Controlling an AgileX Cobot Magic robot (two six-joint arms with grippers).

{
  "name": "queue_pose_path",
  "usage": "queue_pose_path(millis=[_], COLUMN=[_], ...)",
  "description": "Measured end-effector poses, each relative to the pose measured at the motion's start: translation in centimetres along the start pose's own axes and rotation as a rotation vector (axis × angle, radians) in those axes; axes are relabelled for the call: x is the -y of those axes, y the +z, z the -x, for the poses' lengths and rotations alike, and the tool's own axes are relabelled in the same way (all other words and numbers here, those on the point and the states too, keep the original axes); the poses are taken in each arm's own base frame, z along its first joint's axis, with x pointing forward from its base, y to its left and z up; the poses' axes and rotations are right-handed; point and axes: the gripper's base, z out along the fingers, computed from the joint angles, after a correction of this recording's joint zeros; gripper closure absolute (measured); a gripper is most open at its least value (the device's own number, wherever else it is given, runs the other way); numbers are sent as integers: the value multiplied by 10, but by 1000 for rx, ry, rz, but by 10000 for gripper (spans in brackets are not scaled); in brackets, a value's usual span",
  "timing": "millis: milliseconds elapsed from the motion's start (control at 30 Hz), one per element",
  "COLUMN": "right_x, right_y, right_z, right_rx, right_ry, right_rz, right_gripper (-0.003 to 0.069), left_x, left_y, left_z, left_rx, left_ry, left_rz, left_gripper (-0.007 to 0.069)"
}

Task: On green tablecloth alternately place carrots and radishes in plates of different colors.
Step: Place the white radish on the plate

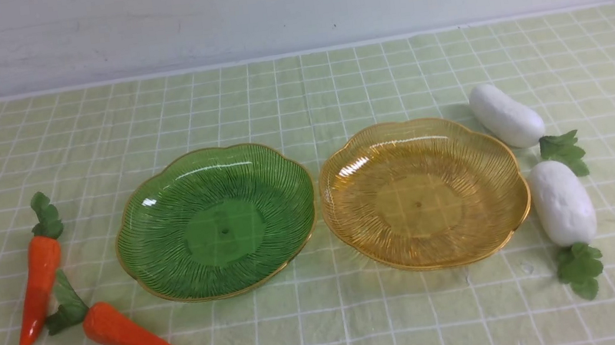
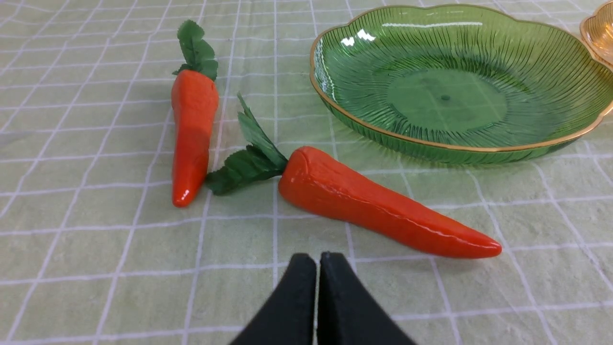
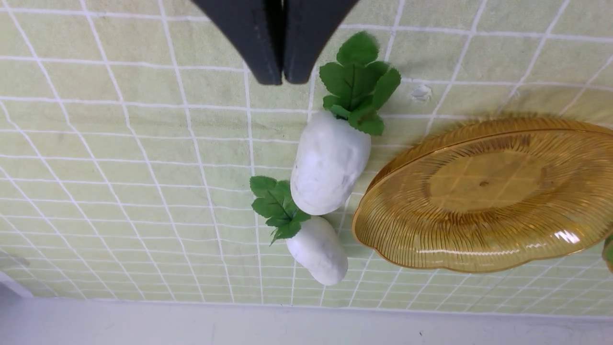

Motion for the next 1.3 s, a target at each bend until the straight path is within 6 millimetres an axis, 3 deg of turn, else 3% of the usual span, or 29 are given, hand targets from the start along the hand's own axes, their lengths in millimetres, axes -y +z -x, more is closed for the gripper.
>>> queue_pose_path(millis=[567, 700, 733, 833, 933, 1133, 1267, 1300], right_x=[0, -4, -7, -13, -15, -14, -14, -12], right_y=[0, 0, 0, 0, -1, -1, -5, -12], right_z=[0, 1, 1, 4, 7, 11, 21, 40], right_rx=[0, 8, 8, 4, 12, 39, 80, 147], right_ry=[12, 270, 434, 861, 1008, 1099, 984, 877], right_rz=[3, 48, 77, 164, 199, 216, 225, 239], right_gripper=[674, 674, 674, 674, 674, 674, 674, 674], left_x=[1, 7, 11, 20, 24, 22, 23, 25], left_y=[0, 0, -1, -3, -4, -4, -5, -7], left_z=[0, 1, 3, 8, 12, 18, 19, 22], left_rx=[0, 2, -3, -18, -21, 40, 37, 36], left_ry=[-22, -289, -501, -897, -1043, -1168, -1167, -1112], left_rz=[-6, -76, -130, -250, -308, -332, -349, -365], left_gripper=[632, 632, 632, 632, 632, 632, 632, 632])
